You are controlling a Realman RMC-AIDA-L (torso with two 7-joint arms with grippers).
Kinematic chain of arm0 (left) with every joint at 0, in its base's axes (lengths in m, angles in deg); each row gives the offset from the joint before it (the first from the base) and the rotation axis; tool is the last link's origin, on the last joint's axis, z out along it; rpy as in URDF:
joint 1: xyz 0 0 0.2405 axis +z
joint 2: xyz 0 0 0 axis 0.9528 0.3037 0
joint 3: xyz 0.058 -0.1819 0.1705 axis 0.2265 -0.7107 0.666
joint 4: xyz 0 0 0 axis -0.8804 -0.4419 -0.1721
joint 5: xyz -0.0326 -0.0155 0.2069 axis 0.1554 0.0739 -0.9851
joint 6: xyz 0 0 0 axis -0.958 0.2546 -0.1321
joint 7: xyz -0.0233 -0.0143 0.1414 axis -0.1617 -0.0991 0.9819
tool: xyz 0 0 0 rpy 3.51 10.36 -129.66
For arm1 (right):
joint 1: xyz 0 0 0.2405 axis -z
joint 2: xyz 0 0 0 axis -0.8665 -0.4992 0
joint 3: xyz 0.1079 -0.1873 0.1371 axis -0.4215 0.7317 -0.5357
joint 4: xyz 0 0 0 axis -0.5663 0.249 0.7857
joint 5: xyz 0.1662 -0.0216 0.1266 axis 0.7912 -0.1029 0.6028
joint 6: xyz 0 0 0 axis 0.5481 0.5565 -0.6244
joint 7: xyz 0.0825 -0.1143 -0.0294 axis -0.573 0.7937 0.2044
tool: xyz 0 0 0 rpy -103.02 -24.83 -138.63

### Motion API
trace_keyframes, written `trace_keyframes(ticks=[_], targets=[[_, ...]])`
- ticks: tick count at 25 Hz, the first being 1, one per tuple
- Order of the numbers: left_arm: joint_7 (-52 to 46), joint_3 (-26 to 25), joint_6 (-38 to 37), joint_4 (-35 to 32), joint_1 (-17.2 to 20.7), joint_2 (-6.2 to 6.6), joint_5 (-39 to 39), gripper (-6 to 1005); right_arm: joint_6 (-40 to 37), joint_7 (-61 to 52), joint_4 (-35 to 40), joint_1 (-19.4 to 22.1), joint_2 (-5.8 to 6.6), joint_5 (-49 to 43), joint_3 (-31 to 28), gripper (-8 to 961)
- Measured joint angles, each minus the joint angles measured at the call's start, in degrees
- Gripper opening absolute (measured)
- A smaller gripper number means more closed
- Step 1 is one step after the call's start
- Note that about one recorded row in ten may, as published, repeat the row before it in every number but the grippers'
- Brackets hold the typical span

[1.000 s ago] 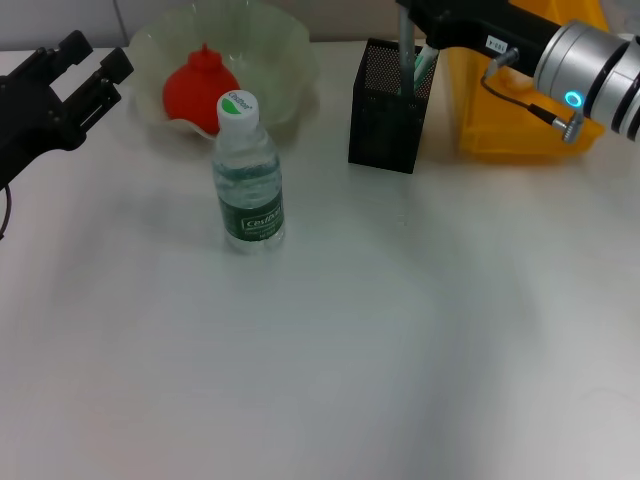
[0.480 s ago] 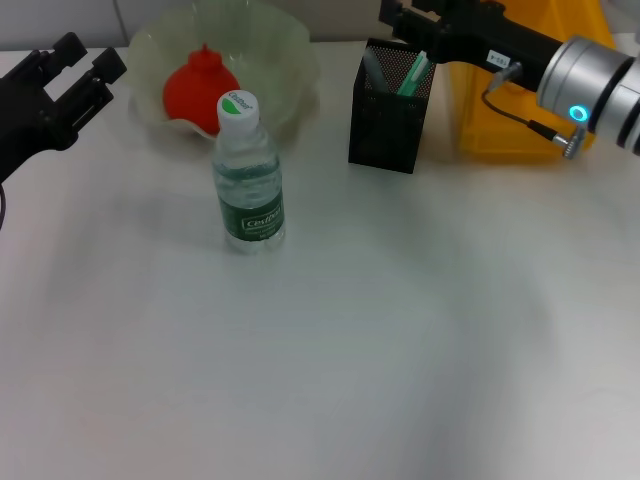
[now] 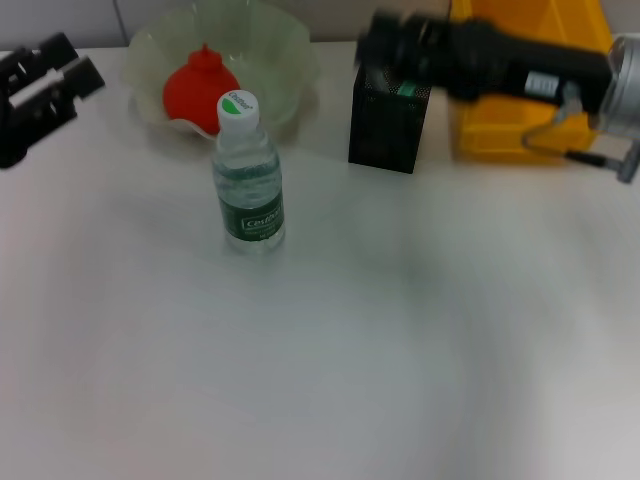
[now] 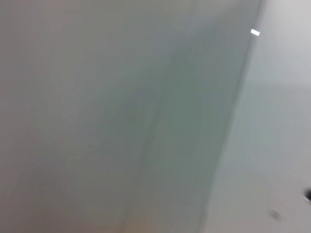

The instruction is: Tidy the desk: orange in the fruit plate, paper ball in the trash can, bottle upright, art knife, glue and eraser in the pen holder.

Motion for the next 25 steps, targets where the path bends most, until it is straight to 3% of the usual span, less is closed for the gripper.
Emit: trace_keyframes(ticks=[3, 7, 9, 15, 25], targets=[[-0.9, 0.0, -2.0, -0.2, -0.4, 0.84, -4.4, 607, -6.8, -3.2, 1.4, -0.5, 0.71, -5.3, 1.7, 560], [-2.4, -0.2, -5.2, 0.3, -1.3, 1.56, -13.1, 610, -9.6, -4.2, 3.8, -0.5, -0.98, -14.9, 1.8, 561], [-2.9, -0.2, -5.8, 0.6, -1.7, 1.63, -15.2, 688, -10.6, -4.2, 3.8, -0.8, -1.45, -17.8, 1.8, 562], [-5.3, -0.2, -5.2, 0.7, -4.1, 1.1, -22.4, 762, -10.8, -4.3, 3.4, -1.4, -1.82, -19.8, 1.8, 602], [-5.1, 0.0, -2.5, 0.8, -5.3, 0.47, -22.9, 762, -9.9, -4.4, 3.2, -1.2, -1.83, -19.9, 1.8, 609]])
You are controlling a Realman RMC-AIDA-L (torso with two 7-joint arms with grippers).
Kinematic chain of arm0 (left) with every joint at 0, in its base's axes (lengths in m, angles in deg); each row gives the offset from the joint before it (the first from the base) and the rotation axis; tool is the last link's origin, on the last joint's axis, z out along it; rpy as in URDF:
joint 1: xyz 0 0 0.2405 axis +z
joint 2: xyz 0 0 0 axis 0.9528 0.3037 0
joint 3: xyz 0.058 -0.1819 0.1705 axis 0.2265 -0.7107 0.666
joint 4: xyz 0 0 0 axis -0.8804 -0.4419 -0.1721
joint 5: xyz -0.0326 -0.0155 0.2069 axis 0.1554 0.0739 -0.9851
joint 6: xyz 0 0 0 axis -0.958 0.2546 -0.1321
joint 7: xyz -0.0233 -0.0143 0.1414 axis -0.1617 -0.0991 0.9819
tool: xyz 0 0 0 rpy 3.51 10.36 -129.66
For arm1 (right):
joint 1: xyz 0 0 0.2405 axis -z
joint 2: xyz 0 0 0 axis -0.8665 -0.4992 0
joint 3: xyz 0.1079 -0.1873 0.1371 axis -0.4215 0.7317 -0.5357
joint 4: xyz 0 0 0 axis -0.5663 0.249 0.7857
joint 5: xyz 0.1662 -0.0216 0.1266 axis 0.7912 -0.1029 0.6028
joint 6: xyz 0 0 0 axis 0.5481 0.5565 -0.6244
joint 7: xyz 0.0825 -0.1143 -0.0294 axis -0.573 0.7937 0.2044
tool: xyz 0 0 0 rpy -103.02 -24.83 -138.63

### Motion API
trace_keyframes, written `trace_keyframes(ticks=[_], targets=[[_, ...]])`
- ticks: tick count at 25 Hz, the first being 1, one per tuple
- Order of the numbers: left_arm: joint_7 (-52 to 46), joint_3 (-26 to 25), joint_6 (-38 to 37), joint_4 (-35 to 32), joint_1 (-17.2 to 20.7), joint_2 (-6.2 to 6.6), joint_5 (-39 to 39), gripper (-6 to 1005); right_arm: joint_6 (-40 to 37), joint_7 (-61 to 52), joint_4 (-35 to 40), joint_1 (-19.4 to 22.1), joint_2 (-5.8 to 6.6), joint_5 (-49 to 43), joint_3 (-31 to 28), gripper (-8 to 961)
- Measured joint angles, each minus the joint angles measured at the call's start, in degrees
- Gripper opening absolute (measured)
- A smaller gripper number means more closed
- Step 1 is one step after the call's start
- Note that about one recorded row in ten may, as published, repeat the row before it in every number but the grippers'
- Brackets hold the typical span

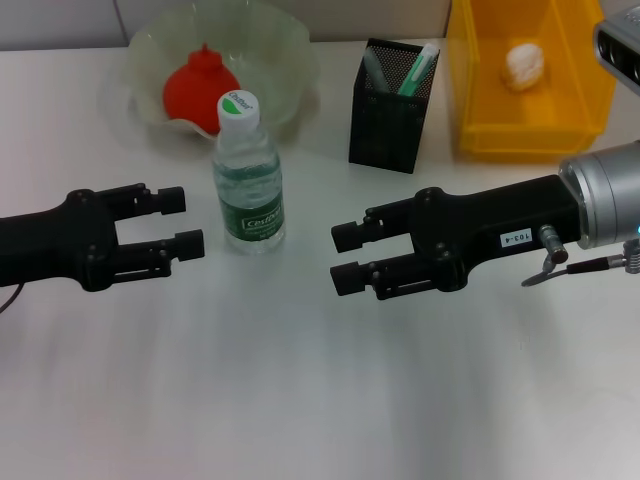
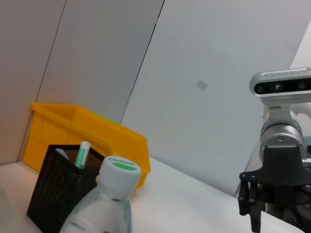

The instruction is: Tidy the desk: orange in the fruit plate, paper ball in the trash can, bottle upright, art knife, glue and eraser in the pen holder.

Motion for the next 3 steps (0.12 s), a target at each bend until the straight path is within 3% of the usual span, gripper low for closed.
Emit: trace_keyframes(ticks=[3], targets=[[0.0, 0.0, 0.4, 0.0, -0.5, -0.31, -1.3, 762, 0.1, -0.5, 0.0, 0.0, 0.0, 0.0, 0.0, 609]])
